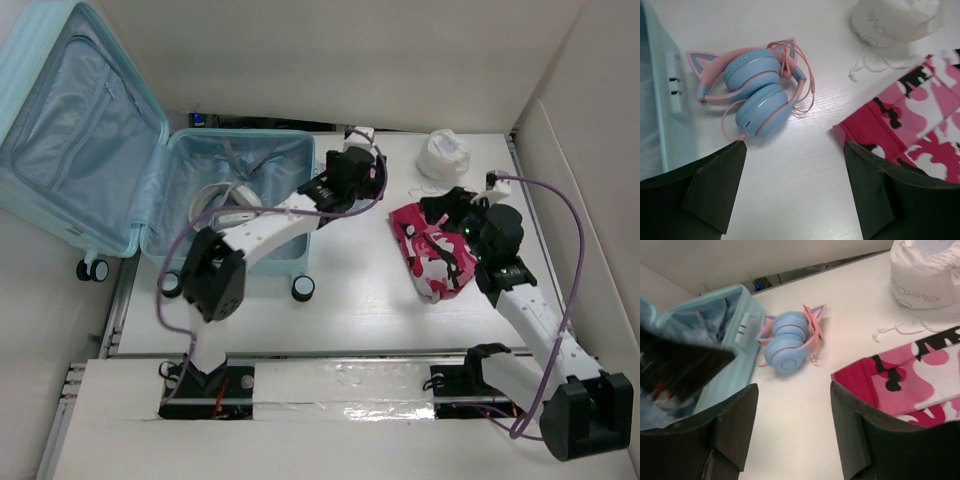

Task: Pack the luggage

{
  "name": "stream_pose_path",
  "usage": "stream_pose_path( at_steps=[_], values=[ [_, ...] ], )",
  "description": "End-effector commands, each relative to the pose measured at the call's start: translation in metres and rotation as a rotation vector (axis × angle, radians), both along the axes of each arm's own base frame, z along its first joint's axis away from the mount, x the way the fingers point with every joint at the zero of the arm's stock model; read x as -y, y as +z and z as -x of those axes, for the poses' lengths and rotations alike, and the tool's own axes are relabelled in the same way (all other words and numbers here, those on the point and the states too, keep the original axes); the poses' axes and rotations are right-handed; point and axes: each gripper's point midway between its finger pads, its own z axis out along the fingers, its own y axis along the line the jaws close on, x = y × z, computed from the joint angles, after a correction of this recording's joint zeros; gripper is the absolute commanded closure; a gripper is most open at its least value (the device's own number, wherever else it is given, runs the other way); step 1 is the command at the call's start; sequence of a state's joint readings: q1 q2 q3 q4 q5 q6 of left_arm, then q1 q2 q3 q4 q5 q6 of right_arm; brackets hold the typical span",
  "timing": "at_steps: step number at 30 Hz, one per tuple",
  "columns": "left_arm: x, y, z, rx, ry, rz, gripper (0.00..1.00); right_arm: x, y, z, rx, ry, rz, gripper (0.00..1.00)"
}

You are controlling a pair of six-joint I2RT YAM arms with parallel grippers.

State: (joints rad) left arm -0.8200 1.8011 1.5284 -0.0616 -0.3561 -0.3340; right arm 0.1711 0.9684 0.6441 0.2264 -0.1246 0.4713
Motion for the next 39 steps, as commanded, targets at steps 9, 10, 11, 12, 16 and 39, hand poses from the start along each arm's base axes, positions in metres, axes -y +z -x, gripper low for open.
stream_pose_path(
  at_steps=[9, 10, 11, 12, 16, 39],
  values=[
    [0.014, -0.06, -0.105, -0.059, -0.07, -0.288, 0.05, -0.005, 0.008, 0.016, 0.056, 0.086, 0.0, 0.18],
    [0.01, -0.062, -0.107, -0.066, -0.074, -0.299, 0.05, -0.007, 0.007, 0.016, 0.052, 0.095, 0.0, 0.17],
    [0.009, -0.065, -0.107, -0.083, -0.093, -0.293, 0.05, -0.008, 0.005, 0.015, 0.046, 0.098, 0.0, 0.16],
    [0.002, -0.071, -0.11, -0.105, -0.101, -0.289, 0.05, -0.008, 0.005, 0.014, 0.045, 0.096, 0.0, 0.16],
    [0.0, -0.101, -0.097, -0.184, -0.186, -0.297, 0.05, -0.01, 0.001, 0.01, 0.03, 0.117, -0.007, 0.15],
    [0.051, -0.039, -0.072, 0.009, -0.254, -0.152, 0.98, -0.004, 0.008, 0.015, 0.06, 0.087, -0.001, 0.15]
  ],
)
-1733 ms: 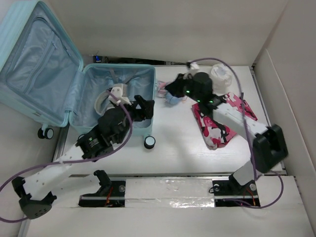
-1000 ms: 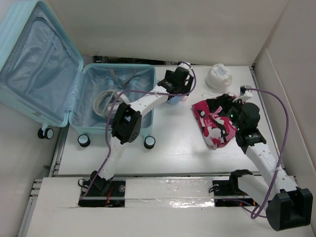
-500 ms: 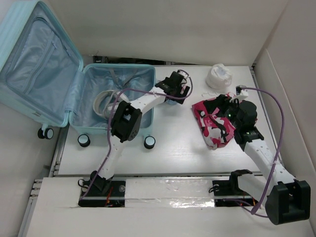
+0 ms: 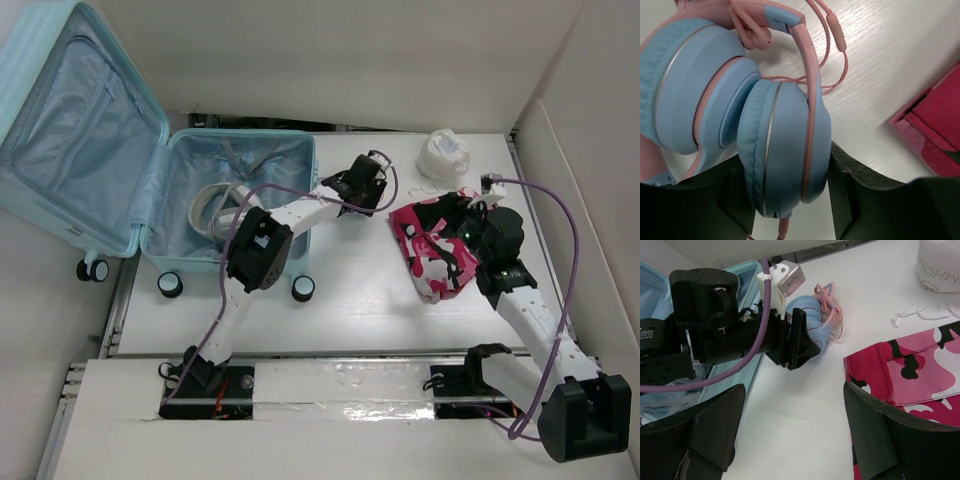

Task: Pack the luggage

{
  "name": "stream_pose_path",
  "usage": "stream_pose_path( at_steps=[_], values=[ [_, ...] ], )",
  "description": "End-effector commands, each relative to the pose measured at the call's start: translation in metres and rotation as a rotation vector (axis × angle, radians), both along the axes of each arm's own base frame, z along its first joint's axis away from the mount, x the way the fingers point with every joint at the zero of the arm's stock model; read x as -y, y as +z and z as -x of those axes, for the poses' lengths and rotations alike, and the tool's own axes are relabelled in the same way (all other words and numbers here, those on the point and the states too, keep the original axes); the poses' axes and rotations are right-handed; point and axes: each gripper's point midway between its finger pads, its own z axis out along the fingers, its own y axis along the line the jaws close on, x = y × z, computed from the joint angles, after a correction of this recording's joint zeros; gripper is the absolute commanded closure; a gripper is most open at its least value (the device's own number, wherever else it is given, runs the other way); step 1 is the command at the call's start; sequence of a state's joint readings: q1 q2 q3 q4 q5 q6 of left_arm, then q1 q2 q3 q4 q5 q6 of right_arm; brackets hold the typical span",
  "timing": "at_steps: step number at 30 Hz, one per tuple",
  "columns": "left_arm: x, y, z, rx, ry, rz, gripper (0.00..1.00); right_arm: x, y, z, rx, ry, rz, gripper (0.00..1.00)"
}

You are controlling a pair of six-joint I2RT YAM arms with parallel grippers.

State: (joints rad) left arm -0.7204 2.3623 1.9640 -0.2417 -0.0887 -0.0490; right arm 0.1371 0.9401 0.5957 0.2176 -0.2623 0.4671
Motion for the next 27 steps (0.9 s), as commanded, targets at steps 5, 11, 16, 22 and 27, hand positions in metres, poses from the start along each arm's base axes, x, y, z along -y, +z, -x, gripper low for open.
stream_pose_path(
  at_steps=[5, 11, 16, 22, 27],
  values=[
    [0.007, 0.216, 0.006, 0.361, 0.045, 0.32, 1.0, 0.004, 0.022, 0.001, 0.089, -0.014, -0.008, 0.16],
    [-0.037, 0.279, 0.021, 0.482, 0.168, 0.368, 1.0, 0.006, 0.025, 0.002, 0.098, -0.026, -0.005, 0.16],
    [-0.105, 0.297, 0.021, 0.531, 0.359, 0.391, 1.0, 0.007, 0.023, 0.001, 0.095, -0.031, -0.007, 0.16],
    [-0.211, 0.245, 0.002, 0.492, 0.621, 0.371, 1.0, 0.001, 0.02, 0.001, 0.089, 0.003, -0.01, 0.16],
    [-0.28, 0.214, -0.029, 0.471, 0.813, 0.377, 1.0, -0.01, 0.015, -0.001, 0.072, 0.049, -0.01, 0.16]
  ],
)
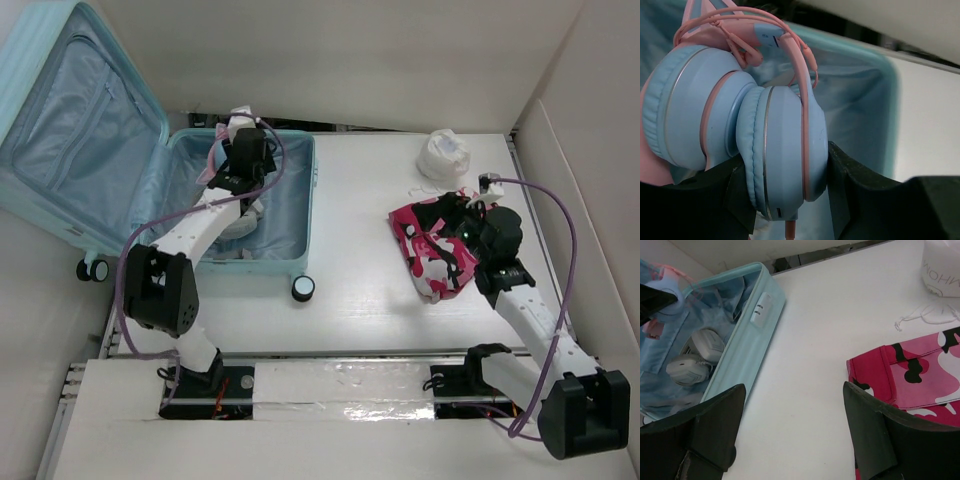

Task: Pack the luggage

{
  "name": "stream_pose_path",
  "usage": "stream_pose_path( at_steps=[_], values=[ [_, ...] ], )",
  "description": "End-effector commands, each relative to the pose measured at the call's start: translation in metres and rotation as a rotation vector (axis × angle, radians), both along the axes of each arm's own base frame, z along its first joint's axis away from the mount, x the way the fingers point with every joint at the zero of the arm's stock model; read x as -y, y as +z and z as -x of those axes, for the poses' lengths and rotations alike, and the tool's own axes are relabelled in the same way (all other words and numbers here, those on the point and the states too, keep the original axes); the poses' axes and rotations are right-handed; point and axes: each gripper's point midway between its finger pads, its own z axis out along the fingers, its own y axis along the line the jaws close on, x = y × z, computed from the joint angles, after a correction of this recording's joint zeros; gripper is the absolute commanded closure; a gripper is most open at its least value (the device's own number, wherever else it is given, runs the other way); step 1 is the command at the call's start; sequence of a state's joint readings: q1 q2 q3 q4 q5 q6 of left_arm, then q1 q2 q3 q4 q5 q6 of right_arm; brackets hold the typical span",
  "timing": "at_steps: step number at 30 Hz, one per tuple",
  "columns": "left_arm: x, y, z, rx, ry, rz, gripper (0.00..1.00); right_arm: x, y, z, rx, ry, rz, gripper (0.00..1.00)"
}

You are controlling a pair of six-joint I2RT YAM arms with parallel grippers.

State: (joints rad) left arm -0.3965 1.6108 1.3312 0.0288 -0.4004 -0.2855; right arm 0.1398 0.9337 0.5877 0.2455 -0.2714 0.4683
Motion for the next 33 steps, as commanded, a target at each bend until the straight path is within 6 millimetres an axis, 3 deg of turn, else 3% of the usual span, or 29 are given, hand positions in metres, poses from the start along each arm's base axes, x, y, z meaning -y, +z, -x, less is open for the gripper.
stream_pose_path(
  at_steps=[1, 3, 4, 6, 11, 12, 14, 17, 18, 20, 22, 24, 26, 27, 28, 29, 30, 31, 32, 33],
  values=[
    [-0.034, 0.015, -0.028, 0.084, 0.118, 0.087, 1.0, -0.007, 0.01, -0.002, 0.045, 0.032, -0.003, 0.16],
    [-0.061, 0.01, -0.038, 0.064, 0.192, 0.061, 1.0, -0.007, 0.009, -0.004, 0.044, 0.028, -0.003, 0.16],
    [-0.069, -0.004, -0.042, 0.032, 0.207, 0.025, 1.0, -0.008, 0.009, -0.004, 0.041, 0.034, -0.002, 0.16],
    [-0.093, -0.013, -0.052, 0.016, 0.246, 0.019, 1.0, -0.012, 0.008, -0.002, 0.037, 0.052, 0.007, 0.16],
    [-0.124, -0.054, -0.072, -0.087, 0.277, 0.002, 0.9, -0.011, 0.004, -0.004, 0.028, 0.037, 0.012, 0.13],
    [-0.125, -0.049, -0.076, -0.082, 0.275, -0.011, 0.78, -0.012, 0.005, -0.004, 0.031, 0.043, 0.018, 0.11],
    [-0.128, -0.055, -0.08, -0.098, 0.281, -0.046, 0.68, -0.012, 0.005, -0.003, 0.032, 0.038, 0.025, 0.1],
    [-0.131, -0.034, -0.088, -0.052, 0.283, -0.066, 0.51, -0.01, 0.004, -0.006, 0.034, 0.018, 0.024, 0.11],
    [-0.131, -0.024, -0.091, -0.033, 0.283, -0.066, 0.38, -0.01, 0.001, -0.007, 0.024, 0.02, 0.028, 0.11],
    [-0.129, -0.017, -0.095, -0.025, 0.276, -0.058, 0.26, -0.012, -0.001, -0.007, 0.016, 0.02, 0.035, 0.13],
    [-0.121, -0.005, -0.097, -0.023, 0.248, -0.025, 0.13, -0.007, -0.001, -0.009, 0.019, -0.005, 0.042, 0.13],
    [-0.108, 0.004, -0.096, 0.001, 0.203, 0.007, 0.09, 0.0, -0.002, -0.012, 0.019, -0.048, 0.056, 0.13],
    [-0.089, 0.031, -0.091, 0.065, 0.172, 0.037, 0.09, 0.006, 0.0, -0.014, 0.028, -0.083, 0.062, 0.18],
    [-0.076, 0.037, -0.087, 0.079, 0.144, 0.055, 0.1, 0.011, -0.001, -0.017, 0.028, -0.115, 0.064, 0.33],
    [-0.066, 0.066, -0.081, 0.154, 0.118, 0.094, 0.12, 0.012, 0.0, -0.021, 0.023, -0.127, 0.068, 0.41],
    [-0.055, 0.079, -0.076, 0.193, 0.09, 0.14, 0.14, 0.015, -0.003, -0.023, 0.008, -0.14, 0.075, 0.56],
    [-0.04, 0.07, -0.067, 0.185, 0.046, 0.167, 0.2, 0.02, -0.003, -0.027, -0.002, -0.173, 0.085, 0.85],
    [-0.017, 0.101, -0.053, 0.276, -0.011, 0.221, 0.28, 0.022, 0.008, -0.033, 0.009, -0.192, 0.084, 0.91],
    [-0.002, 0.108, -0.042, 0.302, -0.055, 0.261, 0.36, 0.028, 0.001, -0.042, -0.026, -0.219, 0.098, 0.93],
    [0.019, 0.087, -0.029, 0.269, -0.114, 0.307, 0.41, 0.037, 0.003, -0.05, -0.032, -0.279, 0.109, 0.93]
  ],
)
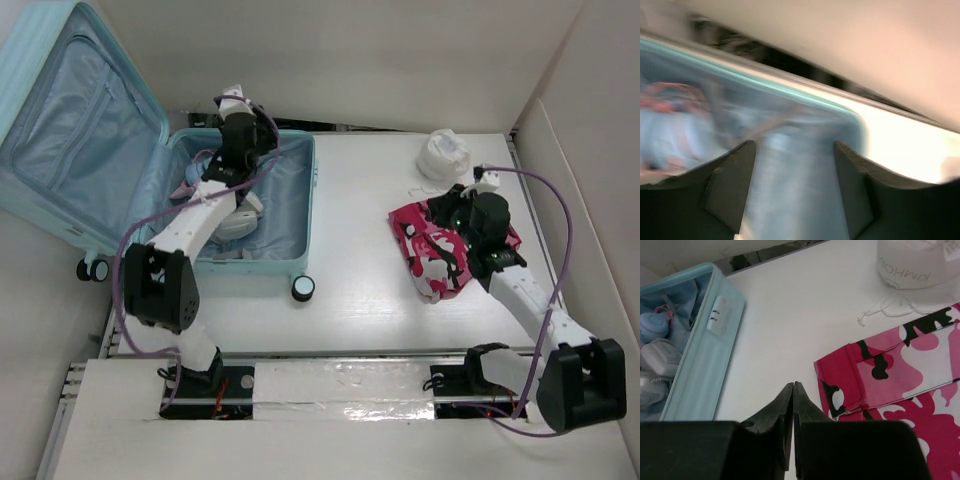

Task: Pack the luggage

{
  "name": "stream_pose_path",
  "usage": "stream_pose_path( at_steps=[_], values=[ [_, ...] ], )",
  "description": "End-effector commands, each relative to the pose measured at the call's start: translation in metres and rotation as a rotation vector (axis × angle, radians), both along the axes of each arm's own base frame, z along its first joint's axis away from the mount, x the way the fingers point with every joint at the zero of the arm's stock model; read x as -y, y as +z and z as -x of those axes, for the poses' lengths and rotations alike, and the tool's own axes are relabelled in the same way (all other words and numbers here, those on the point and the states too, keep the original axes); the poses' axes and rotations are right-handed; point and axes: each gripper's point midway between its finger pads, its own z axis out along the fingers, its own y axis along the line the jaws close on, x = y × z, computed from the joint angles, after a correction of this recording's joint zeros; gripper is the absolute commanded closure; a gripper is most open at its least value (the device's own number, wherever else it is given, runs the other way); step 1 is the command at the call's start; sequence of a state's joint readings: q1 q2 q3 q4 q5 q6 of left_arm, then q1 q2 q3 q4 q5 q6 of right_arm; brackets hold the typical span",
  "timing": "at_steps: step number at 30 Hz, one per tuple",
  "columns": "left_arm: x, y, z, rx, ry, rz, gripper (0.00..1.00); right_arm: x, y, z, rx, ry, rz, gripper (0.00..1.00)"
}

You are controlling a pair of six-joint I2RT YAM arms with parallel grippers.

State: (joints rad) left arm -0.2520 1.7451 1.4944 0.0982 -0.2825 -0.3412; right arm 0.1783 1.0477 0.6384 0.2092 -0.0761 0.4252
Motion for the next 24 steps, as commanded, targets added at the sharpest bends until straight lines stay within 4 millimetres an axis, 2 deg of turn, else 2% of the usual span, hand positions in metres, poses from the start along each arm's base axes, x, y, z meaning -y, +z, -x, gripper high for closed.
stream_pose_path(
  at_steps=[1, 2, 3, 4, 5, 6, 7, 8, 9, 11, 12, 13, 14, 15, 16, 17, 19, 20, 21, 23, 24],
  values=[
    [0.087, 0.086, 0.053, 0.274, -0.243, 0.225, 0.48, 0.032, 0.03, -0.032, 0.043, -0.171, 0.041, 0.89],
    [0.104, 0.085, 0.067, 0.286, -0.295, 0.252, 0.54, 0.039, 0.048, -0.044, 0.064, -0.202, 0.039, 0.81],
    [0.124, 0.056, 0.084, 0.238, -0.362, 0.268, 0.59, 0.047, 0.035, -0.058, 0.022, -0.239, 0.061, 0.58],
    [0.138, 0.067, 0.103, 0.277, -0.417, 0.296, 0.68, 0.064, 0.035, -0.069, 0.005, -0.283, 0.071, 0.45],
    [0.166, 0.064, 0.128, 0.267, -0.507, 0.312, 0.72, 0.073, 0.052, -0.081, 0.021, -0.307, 0.07, 0.32],
    [0.176, 0.037, 0.148, 0.218, -0.548, 0.307, 0.74, 0.079, 0.037, -0.096, -0.025, -0.313, 0.078, 0.17],
    [0.181, 0.052, 0.169, 0.272, -0.587, 0.319, 0.74, 0.086, 0.037, -0.105, -0.033, -0.322, 0.077, 0.13],
    [0.187, 0.05, 0.184, 0.273, -0.614, 0.319, 0.74, 0.098, 0.036, -0.114, -0.045, -0.345, 0.077, 0.1],
    [0.194, 0.044, 0.21, 0.269, -0.646, 0.319, 0.73, 0.103, 0.038, -0.131, -0.044, -0.35, 0.074, 0.07],
    [0.198, 0.041, 0.234, 0.271, -0.692, 0.315, 0.7, 0.117, 0.029, -0.15, -0.075, -0.376, 0.071, 0.05],
    [0.202, 0.023, 0.251, 0.239, -0.721, 0.306, 0.69, 0.122, 0.024, -0.159, -0.1, -0.384, 0.072, 0.04],
    [0.197, 0.035, 0.264, 0.281, -0.739, 0.334, 0.66, 0.127, 0.022, -0.181, -0.115, -0.384, 0.071, 0.04],
    [0.196, 0.034, 0.273, 0.286, -0.764, 0.329, 0.64, 0.128, 0.014, -0.187, -0.153, -0.384, 0.077, 0.04],
    [0.196, 0.023, 0.282, 0.267, -0.793, 0.321, 0.63, 0.142, 0.009, -0.195, -0.166, -0.417, 0.073, 0.04],
    [0.194, 0.026, 0.292, 0.274, -0.81, 0.323, 0.59, 0.144, 0.023, -0.209, -0.134, -0.421, 0.068, 0.04],
    [0.19, 0.024, 0.295, 0.28, -0.82, 0.307, 0.56, 0.153, -0.006, -0.22, -0.193, -0.439, 0.077, 0.04],
    [0.186, 0.013, 0.307, 0.28, -0.848, 0.268, 0.49, 0.158, -0.022, -0.244, -0.242, -0.434, 0.11, 0.06],
    [0.185, 0.018, 0.308, 0.294, -0.848, 0.274, 0.47, 0.161, -0.028, -0.25, -0.265, -0.443, 0.126, 0.06],
    [0.179, 0.014, 0.305, 0.3, -0.819, 0.251, 0.45, 0.163, -0.032, -0.255, -0.282, -0.445, 0.136, 0.1],
    [0.174, 0.02, 0.305, 0.331, -0.807, 0.245, 0.44, 0.155, -0.036, -0.264, -0.302, -0.387, 0.134, 0.14],
    [0.173, 0.02, 0.304, 0.338, -0.804, 0.238, 0.44, 0.154, -0.053, -0.267, -0.331, -0.383, 0.133, 0.14]
  ],
)
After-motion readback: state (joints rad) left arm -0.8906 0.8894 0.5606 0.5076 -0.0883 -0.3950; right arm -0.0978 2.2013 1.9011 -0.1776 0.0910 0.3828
